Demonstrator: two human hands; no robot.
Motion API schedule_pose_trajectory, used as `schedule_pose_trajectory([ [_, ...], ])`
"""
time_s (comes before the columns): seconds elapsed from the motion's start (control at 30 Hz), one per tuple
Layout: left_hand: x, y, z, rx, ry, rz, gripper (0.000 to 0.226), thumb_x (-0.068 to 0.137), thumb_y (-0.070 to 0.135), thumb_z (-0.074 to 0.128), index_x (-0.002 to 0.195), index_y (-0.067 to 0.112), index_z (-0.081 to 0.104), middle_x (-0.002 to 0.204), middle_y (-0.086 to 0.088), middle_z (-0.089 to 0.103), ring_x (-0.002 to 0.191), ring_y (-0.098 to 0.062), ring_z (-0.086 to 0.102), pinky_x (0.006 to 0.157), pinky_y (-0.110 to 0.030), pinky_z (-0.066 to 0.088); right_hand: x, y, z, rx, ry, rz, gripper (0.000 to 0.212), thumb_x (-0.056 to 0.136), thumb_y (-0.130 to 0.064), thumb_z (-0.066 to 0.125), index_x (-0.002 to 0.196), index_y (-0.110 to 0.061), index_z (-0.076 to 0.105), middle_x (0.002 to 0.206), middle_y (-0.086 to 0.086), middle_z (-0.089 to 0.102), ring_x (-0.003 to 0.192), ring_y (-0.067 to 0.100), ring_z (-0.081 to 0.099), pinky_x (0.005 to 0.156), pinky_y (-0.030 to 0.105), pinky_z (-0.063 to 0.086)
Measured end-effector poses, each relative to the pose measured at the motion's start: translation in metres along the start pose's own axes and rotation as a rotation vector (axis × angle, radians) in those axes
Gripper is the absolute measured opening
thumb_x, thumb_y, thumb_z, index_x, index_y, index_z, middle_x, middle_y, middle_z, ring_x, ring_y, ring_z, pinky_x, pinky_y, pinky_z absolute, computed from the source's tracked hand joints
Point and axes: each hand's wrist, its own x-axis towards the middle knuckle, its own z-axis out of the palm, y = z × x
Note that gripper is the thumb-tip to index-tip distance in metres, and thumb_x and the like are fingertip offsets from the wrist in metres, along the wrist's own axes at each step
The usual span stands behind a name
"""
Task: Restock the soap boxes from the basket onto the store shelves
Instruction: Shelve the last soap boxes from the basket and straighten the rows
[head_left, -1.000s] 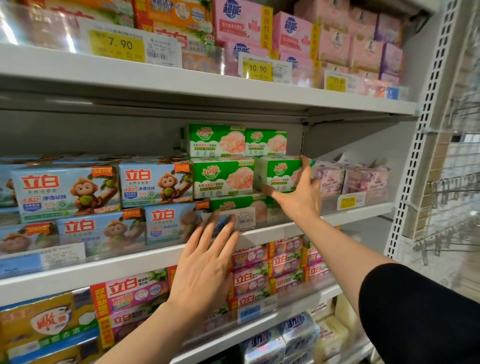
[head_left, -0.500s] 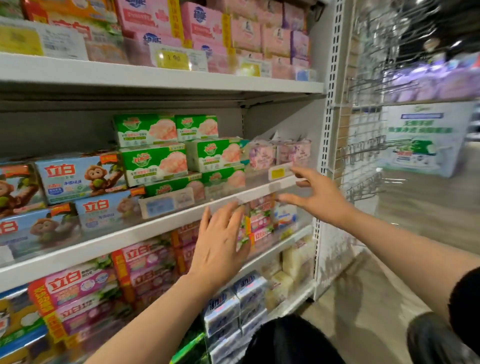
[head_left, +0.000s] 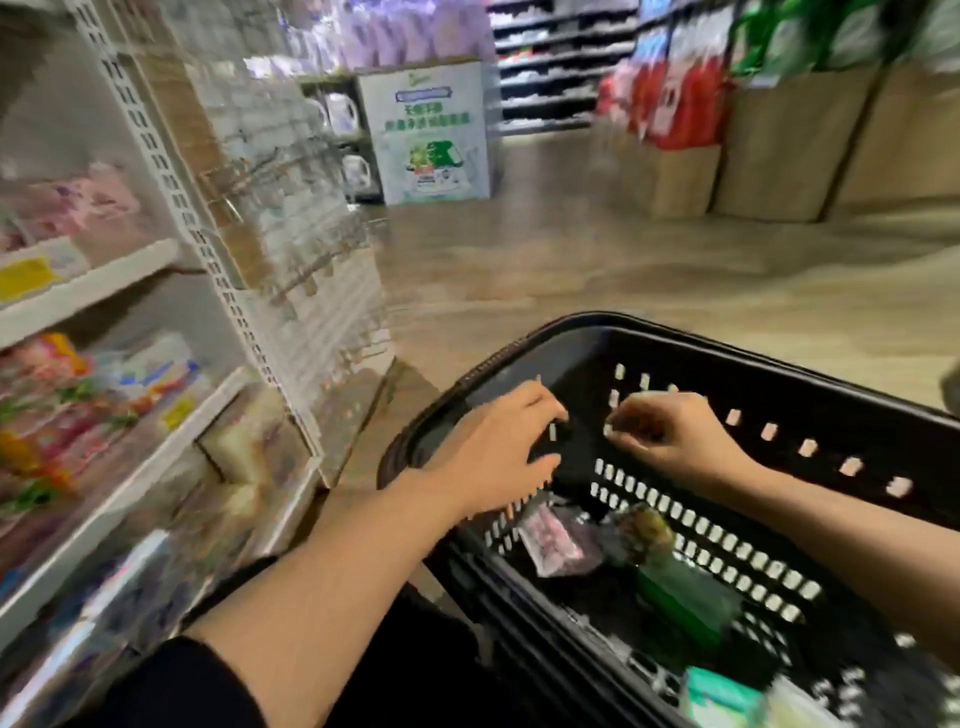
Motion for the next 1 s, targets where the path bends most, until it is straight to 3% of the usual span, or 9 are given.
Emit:
schedule_pose_trajectory([
  [0.13,0.034,0.01,0.039,0.062,-0.246,0.009,0.056,0.086,0.029,0.07,0.137,0.021,0.046,0.135,0.004,0.042,0.117,-0.018,0.051,0.096,-0.037,0.045,-0.037,0.05,0.002,-0.057,-0.172,0.227,0.016,0.078,-0.017,0.076,0.093,-0.013,0.071,0.087,-0.001,0.071,0.08,0.011,0.066,0.077,0.033,0.053],
  [0.3,0.067,0.007,0.088,0.165,-0.496,-0.024,0.071,0.084,0.031,0.072,0.144,0.019,0.036,0.138,-0.002,0.035,0.12,-0.023,0.049,0.101,-0.036,0.043,-0.028,0.098,0.015,-0.158,-0.426,0.436,0.038,0.08,-0.032,0.073,0.113,-0.015,0.064,0.106,0.001,0.065,0.094,0.016,0.061,0.083,0.031,0.051],
  [0.43,0.089,-0.007,0.12,0.199,-0.551,-0.1,0.066,0.082,0.03,0.073,0.138,0.017,0.04,0.131,-0.006,0.042,0.115,-0.025,0.053,0.096,-0.036,0.048,-0.025,0.125,0.043,-0.134,-0.408,0.653,0.04,0.082,-0.027,0.07,0.115,-0.007,0.06,0.11,0.008,0.064,0.098,0.024,0.06,0.081,0.032,0.049],
  [0.57,0.096,-0.027,0.152,0.246,-0.516,-0.246,0.057,0.086,0.03,0.067,0.134,0.015,0.041,0.126,-0.008,0.043,0.112,-0.028,0.053,0.088,-0.04,0.051,-0.047,0.141,0.087,0.041,-0.384,0.893,0.033,0.091,-0.035,0.061,0.107,-0.006,0.057,0.096,0.011,0.056,0.093,0.026,0.058,0.07,0.026,0.036],
  [0.7,0.097,-0.048,0.183,0.292,-0.526,-0.241,0.054,0.086,0.025,0.066,0.132,0.013,0.041,0.126,-0.009,0.043,0.112,-0.027,0.048,0.085,-0.036,0.047,-0.062,0.154,0.129,0.207,-0.415,1.028,0.048,0.091,-0.051,0.054,0.122,-0.015,0.06,0.122,0.008,0.062,0.112,0.028,0.058,0.094,0.031,0.043],
  [0.77,0.095,-0.058,0.199,0.311,-0.594,-0.203,0.057,0.081,0.028,0.072,0.129,0.014,0.044,0.123,-0.008,0.044,0.111,-0.026,0.048,0.084,-0.035,0.047,-0.064,0.156,0.14,0.225,-0.387,1.125,0.054,0.091,-0.055,0.05,0.127,-0.015,0.054,0.125,0.011,0.06,0.115,0.031,0.057,0.1,0.037,0.042],
  [0.83,0.089,-0.067,0.213,0.337,-0.659,-0.171,0.059,0.077,0.037,0.073,0.124,0.014,0.046,0.122,-0.008,0.044,0.11,-0.026,0.047,0.087,-0.035,0.045,-0.071,0.159,0.151,0.203,-0.324,1.164,0.056,0.089,-0.058,0.049,0.13,-0.02,0.051,0.122,0.01,0.061,0.111,0.032,0.058,0.096,0.037,0.044],
  [0.9,0.079,-0.076,0.226,0.375,-0.722,-0.191,0.072,0.072,0.051,0.075,0.125,0.013,0.044,0.125,-0.009,0.044,0.113,-0.027,0.044,0.094,-0.036,0.041,-0.076,0.16,0.161,0.167,-0.261,1.156,0.054,0.086,-0.059,0.052,0.126,-0.022,0.053,0.116,0.008,0.063,0.105,0.031,0.06,0.09,0.036,0.047],
  [1.0,0.068,-0.085,0.243,0.472,-0.787,-0.226,0.095,0.062,0.067,0.076,0.131,0.014,0.038,0.131,-0.011,0.041,0.12,-0.029,0.04,0.104,-0.039,0.033,-0.075,0.161,0.174,0.143,-0.301,1.216,0.048,0.087,-0.057,0.055,0.112,-0.017,0.061,0.107,0.007,0.065,0.099,0.029,0.061,0.086,0.035,0.049],
])
